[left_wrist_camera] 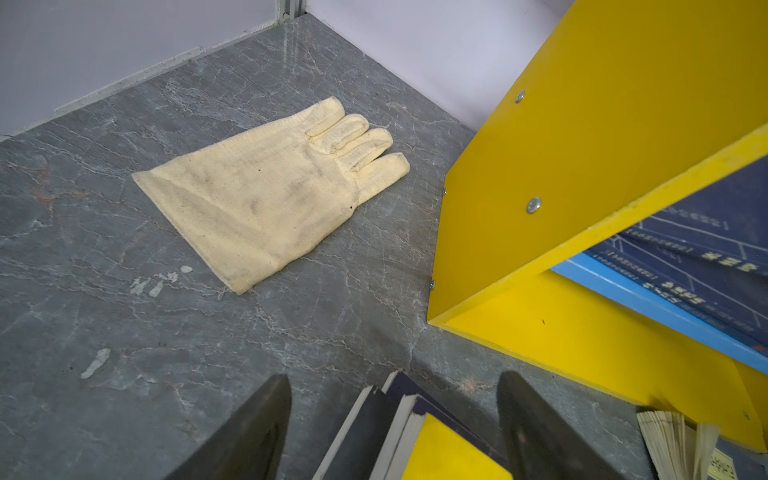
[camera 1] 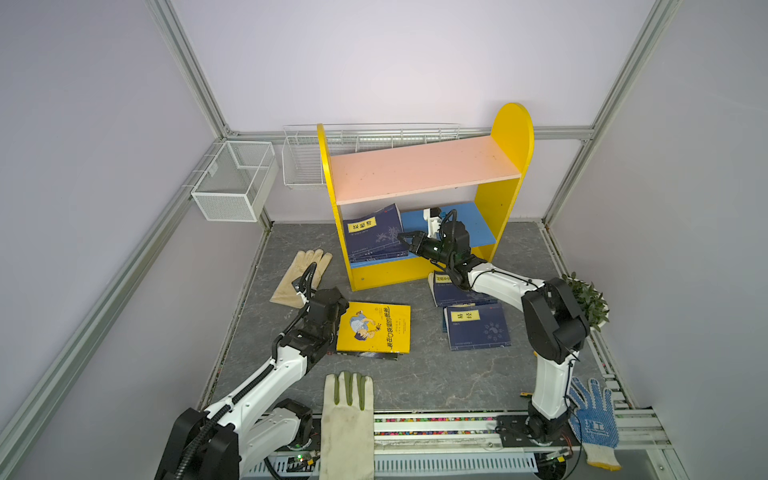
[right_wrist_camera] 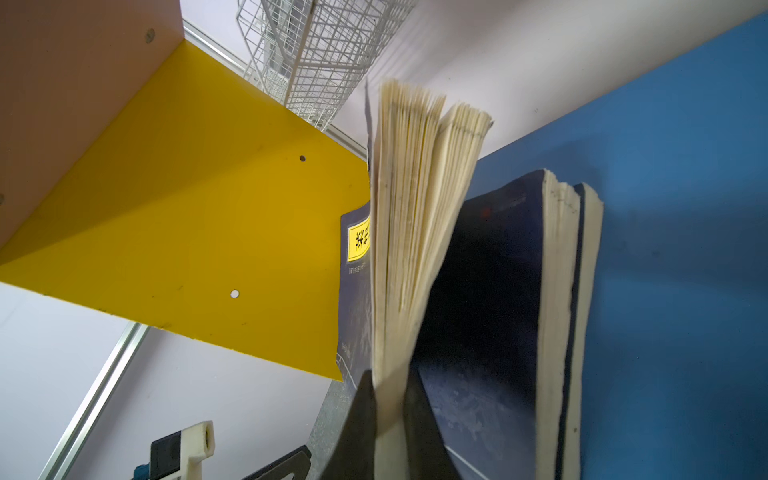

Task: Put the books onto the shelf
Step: 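Place the book on the blue shelf with the right gripper while the left gripper withdraws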

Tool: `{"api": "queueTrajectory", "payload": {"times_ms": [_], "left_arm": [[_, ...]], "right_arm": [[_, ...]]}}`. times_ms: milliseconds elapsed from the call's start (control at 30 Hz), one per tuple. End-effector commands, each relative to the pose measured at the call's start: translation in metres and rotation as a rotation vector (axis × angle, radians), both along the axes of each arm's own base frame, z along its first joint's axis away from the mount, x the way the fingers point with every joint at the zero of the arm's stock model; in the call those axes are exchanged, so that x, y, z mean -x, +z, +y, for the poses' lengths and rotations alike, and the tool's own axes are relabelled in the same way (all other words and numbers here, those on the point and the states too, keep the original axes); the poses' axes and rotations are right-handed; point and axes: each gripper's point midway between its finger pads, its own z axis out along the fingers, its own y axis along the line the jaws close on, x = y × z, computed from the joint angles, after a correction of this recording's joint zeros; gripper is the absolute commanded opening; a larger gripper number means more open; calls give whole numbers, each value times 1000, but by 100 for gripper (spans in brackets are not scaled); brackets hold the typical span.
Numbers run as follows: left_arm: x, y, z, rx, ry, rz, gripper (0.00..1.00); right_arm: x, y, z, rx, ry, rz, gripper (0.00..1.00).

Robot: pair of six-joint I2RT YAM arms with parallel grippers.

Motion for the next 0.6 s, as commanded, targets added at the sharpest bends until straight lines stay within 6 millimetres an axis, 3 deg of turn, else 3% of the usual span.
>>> {"api": "queueTrajectory", "payload": {"times_ms": [0, 67, 133, 233, 567], "left_arm": [[-4, 10, 0, 11, 8, -17, 78], [-4, 8, -1, 13, 6, -15, 78], [-5, 8, -2, 15, 2, -13, 78], [-7, 9, -4, 21, -2, -16, 78], [-13, 16, -12, 9, -47, -26, 78]], "right_arm": [[11, -12, 13, 37, 53, 43, 9], [12, -18, 13, 57, 55, 60, 16], [11, -21, 12, 92, 50, 68, 30], [7, -18, 5, 171, 19, 49, 43], [-1, -10, -33, 492, -97, -7, 60]]}}
